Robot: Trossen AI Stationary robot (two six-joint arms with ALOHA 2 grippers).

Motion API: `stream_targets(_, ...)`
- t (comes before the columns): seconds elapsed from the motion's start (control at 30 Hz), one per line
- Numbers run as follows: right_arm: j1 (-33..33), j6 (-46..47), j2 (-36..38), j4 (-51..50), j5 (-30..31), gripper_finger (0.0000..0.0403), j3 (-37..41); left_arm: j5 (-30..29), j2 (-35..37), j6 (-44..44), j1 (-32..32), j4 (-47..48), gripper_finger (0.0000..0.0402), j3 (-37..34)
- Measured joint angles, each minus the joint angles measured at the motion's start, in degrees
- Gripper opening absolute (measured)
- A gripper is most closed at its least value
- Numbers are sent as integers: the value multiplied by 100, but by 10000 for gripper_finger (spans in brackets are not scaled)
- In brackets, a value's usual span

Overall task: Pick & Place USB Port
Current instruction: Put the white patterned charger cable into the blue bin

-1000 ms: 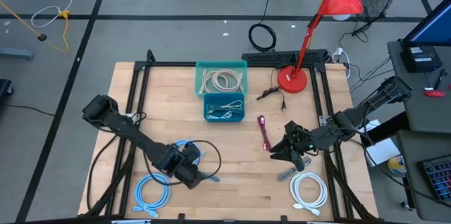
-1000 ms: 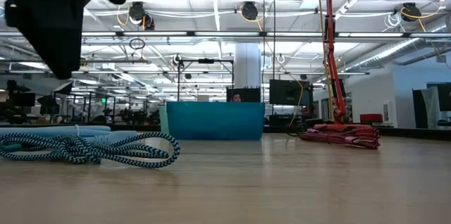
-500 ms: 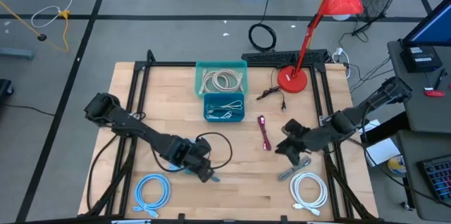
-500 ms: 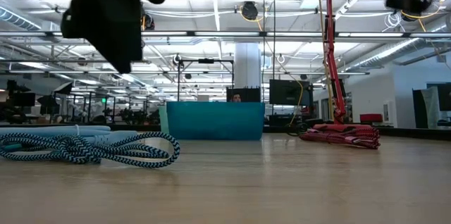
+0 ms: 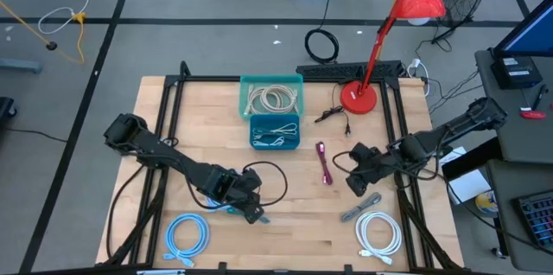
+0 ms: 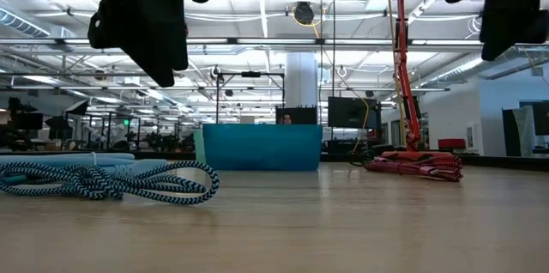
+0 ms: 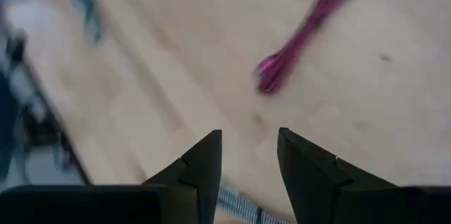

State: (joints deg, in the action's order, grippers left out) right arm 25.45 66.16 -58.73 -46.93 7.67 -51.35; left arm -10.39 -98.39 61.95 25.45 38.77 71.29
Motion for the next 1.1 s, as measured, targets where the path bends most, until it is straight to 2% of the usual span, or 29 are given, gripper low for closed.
stream_targets(0.13,93,-1307,-108,31,-736,128,31,1,0,-434,0,75,145,2)
stream_targets(0.23,209,-1953,-181,279,-1225,128,203,2,0,-810,0,95,145,2)
stream_targets(0.37,366,-2619,-368,1172,-1628,128,706,0,0,-1208,19,173,145,2)
stream_targets(0.5,622,-2660,-688,2527,-2179,128,1310,-40,0,-1581,33,187,145,2)
stream_targets(0.6,853,-2654,-993,3002,-2083,127,1572,-96,0,-1824,47,201,145,2)
stream_targets(0.8,1178,-2389,-1490,2860,-1366,101,1587,-165,0,-1904,106,220,145,2)
stream_targets(0.97,1315,-2491,-1697,2836,-1378,72,1587,-208,0,-1954,212,356,145,2)
stream_targets(1.1,1399,-2484,-1730,2721,-1504,64,1585,-214,0,-1947,293,501,145,2)
